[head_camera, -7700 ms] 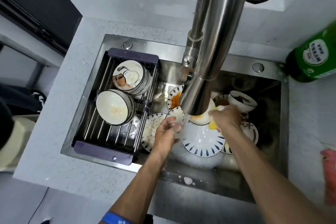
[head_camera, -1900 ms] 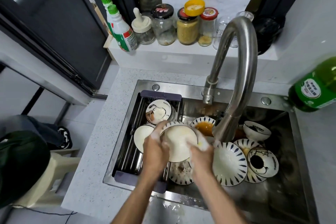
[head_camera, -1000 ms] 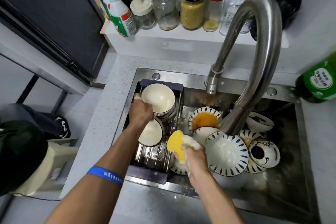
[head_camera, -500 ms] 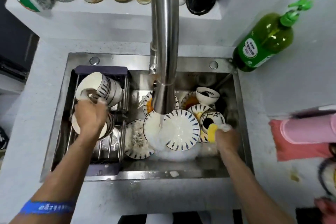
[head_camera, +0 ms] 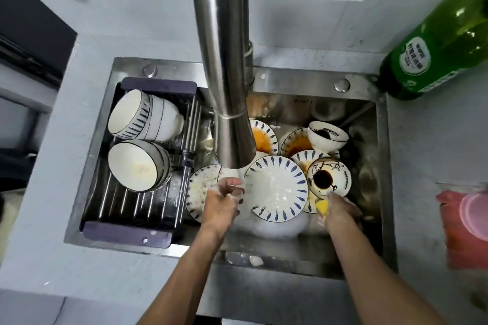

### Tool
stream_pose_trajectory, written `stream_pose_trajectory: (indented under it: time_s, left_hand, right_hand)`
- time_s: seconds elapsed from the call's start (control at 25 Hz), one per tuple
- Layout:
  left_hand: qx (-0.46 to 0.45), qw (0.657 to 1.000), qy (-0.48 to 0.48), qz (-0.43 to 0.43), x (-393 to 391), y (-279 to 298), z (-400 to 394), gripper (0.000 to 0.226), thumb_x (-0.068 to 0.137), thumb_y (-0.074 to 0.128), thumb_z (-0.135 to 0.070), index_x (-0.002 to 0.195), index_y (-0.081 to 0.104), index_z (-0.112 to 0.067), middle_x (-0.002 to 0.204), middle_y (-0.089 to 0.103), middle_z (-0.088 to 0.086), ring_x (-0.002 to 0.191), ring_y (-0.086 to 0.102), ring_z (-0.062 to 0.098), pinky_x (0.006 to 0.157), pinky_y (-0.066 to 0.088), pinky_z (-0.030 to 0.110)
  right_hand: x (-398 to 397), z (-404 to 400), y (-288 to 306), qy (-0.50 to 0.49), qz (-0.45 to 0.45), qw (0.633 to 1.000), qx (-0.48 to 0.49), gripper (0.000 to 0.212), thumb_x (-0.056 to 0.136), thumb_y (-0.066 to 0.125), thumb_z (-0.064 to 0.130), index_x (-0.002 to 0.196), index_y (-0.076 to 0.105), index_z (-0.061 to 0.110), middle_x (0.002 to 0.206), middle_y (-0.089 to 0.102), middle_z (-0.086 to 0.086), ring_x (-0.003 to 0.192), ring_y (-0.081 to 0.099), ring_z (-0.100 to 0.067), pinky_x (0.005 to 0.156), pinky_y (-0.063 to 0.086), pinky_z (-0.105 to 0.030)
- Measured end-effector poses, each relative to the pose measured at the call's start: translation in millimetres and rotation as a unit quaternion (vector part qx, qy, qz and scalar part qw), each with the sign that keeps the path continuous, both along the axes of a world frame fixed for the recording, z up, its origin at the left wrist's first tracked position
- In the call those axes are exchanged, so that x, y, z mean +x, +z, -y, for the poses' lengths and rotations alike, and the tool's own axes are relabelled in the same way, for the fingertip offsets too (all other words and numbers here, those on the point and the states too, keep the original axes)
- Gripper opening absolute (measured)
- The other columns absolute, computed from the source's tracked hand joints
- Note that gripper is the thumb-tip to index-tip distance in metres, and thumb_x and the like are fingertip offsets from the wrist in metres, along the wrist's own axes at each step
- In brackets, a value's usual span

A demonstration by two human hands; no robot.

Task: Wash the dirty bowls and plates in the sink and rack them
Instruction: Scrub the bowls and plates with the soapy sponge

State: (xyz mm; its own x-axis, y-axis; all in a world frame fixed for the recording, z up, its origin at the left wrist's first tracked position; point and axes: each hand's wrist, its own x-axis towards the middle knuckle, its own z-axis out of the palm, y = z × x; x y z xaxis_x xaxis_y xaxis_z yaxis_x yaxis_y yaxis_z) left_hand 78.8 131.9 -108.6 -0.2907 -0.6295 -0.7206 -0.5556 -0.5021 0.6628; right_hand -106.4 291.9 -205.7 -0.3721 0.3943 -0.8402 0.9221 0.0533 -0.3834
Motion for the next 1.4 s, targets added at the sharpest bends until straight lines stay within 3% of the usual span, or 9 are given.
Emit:
stream_pose_trajectory:
  time_s: [0.36, 0.56, 0.76, 0.88, 1.0, 1.12, 1.2, 1.32, 1.4]
  left_hand:
    - [0.063, 0.997, 0.037, 0.008, 3.3, 15.3, -2.8, 0.019, 0.094, 0.055, -0.005, 0.103, 0.066, -0.017, 0.1, 0.072, 0.007, 0.079, 0.065, 0.017, 0.063, 0.046, 0.028]
    - [0.157, 0.983, 0.013, -0.095, 9.2, 27.7, -12.5, 0.031, 0.09, 0.068, -0.022, 0.119, 0.061, -0.028, 0.112, 0.071, 0.001, 0.104, 0.067, 0.018, 0.073, 0.06, 0.033]
    - [0.133, 0.985, 0.107, 0.021, 19.0, 10.9, 12.4, 0.051, 0.093, 0.037, 0.007, 0.132, 0.051, -0.023, 0.118, 0.067, 0.009, 0.076, 0.072, 0.024, 0.044, 0.056, 0.03]
    - [-0.02, 0.999, -0.016, 0.037, 25.3, 10.8, 21.1, 0.064, 0.087, 0.04, 0.013, 0.129, 0.047, -0.035, 0.115, 0.056, 0.001, 0.102, 0.063, 0.025, 0.073, 0.06, 0.033]
    - [-0.317, 0.89, -0.291, 0.148, 34.9, 19.5, 28.1, 0.08, 0.087, 0.054, 0.005, 0.15, 0.028, -0.036, 0.137, 0.038, 0.011, 0.122, 0.041, 0.017, 0.09, 0.046, 0.022]
    - [-0.372, 0.806, -0.407, 0.216, 42.2, 30.0, 32.4, 0.09, 0.088, 0.045, 0.009, 0.157, 0.009, -0.036, 0.152, 0.021, 0.017, 0.133, 0.031, 0.027, 0.097, 0.05, 0.035]
    - [-0.35, 0.887, -0.285, 0.101, 47.9, 28.1, 37.4, 0.086, 0.077, 0.05, 0.008, 0.151, 0.031, -0.032, 0.137, 0.039, 0.016, 0.12, 0.042, 0.023, 0.094, 0.051, 0.041]
    - [-0.233, 0.968, -0.094, -0.023, 50.2, 23.8, 40.6, 0.067, 0.061, 0.041, -0.006, 0.118, 0.054, -0.039, 0.111, 0.061, 0.011, 0.103, 0.059, 0.025, 0.091, 0.053, 0.045]
    - [-0.149, 0.988, -0.048, 0.005, 48.9, 31.8, 47.6, 0.065, 0.07, 0.04, -0.003, 0.122, 0.056, -0.038, 0.107, 0.066, 0.005, 0.091, 0.064, 0.021, 0.079, 0.056, 0.024]
  right_hand:
    - [13.5, -2.6, 82.3, 0.17, -0.158, 0.968, 0.092, 0.038, 0.081, 0.075, 0.031, 0.109, 0.068, 0.007, 0.101, 0.069, -0.008, 0.085, 0.065, -0.025, 0.057, 0.047, -0.023]
    - [79.7, 32.9, 89.6, 0.274, -0.014, 0.961, -0.044, 0.029, 0.077, 0.078, 0.015, 0.1, 0.065, 0.003, 0.084, 0.066, -0.015, 0.067, 0.063, -0.028, 0.042, 0.05, -0.029]
    - [123.6, 78.7, 75.7, 0.331, 0.101, 0.93, -0.126, 0.046, 0.075, 0.081, 0.032, 0.106, 0.064, 0.003, 0.086, 0.072, -0.022, 0.059, 0.069, -0.029, 0.045, 0.048, -0.027]
    - [135.0, 80.6, 77.3, 0.305, 0.092, 0.941, -0.114, 0.051, 0.072, 0.077, 0.048, 0.104, 0.064, 0.01, 0.093, 0.071, -0.018, 0.074, 0.069, -0.031, 0.046, 0.049, -0.027]
    - [148.9, 73.1, 93.5, 0.268, -0.004, 0.959, -0.089, 0.026, 0.072, 0.067, 0.016, 0.096, 0.061, 0.008, 0.086, 0.064, -0.018, 0.059, 0.055, -0.024, 0.044, 0.041, -0.023]
    - [171.2, 75.6, 109.4, 0.277, -0.122, 0.948, -0.101, 0.019, 0.078, 0.068, 0.0, 0.086, 0.062, 0.015, 0.082, 0.066, -0.009, 0.057, 0.056, -0.018, 0.045, 0.041, -0.022]
    - [181.4, 89.6, 114.0, 0.359, -0.274, 0.886, -0.106, 0.027, 0.076, 0.074, -0.006, 0.09, 0.069, 0.016, 0.089, 0.068, -0.002, 0.071, 0.063, -0.01, 0.056, 0.048, -0.015]
    - [181.3, 106.3, 104.2, 0.631, -0.454, 0.628, -0.048, 0.026, 0.074, 0.071, -0.005, 0.091, 0.072, 0.015, 0.096, 0.066, 0.002, 0.087, 0.06, -0.012, 0.075, 0.05, -0.021]
    - [175.5, 108.9, 102.8, 0.728, -0.423, 0.538, -0.036, 0.025, 0.076, 0.064, 0.001, 0.087, 0.07, 0.022, 0.092, 0.068, 0.004, 0.084, 0.061, -0.015, 0.073, 0.053, -0.032]
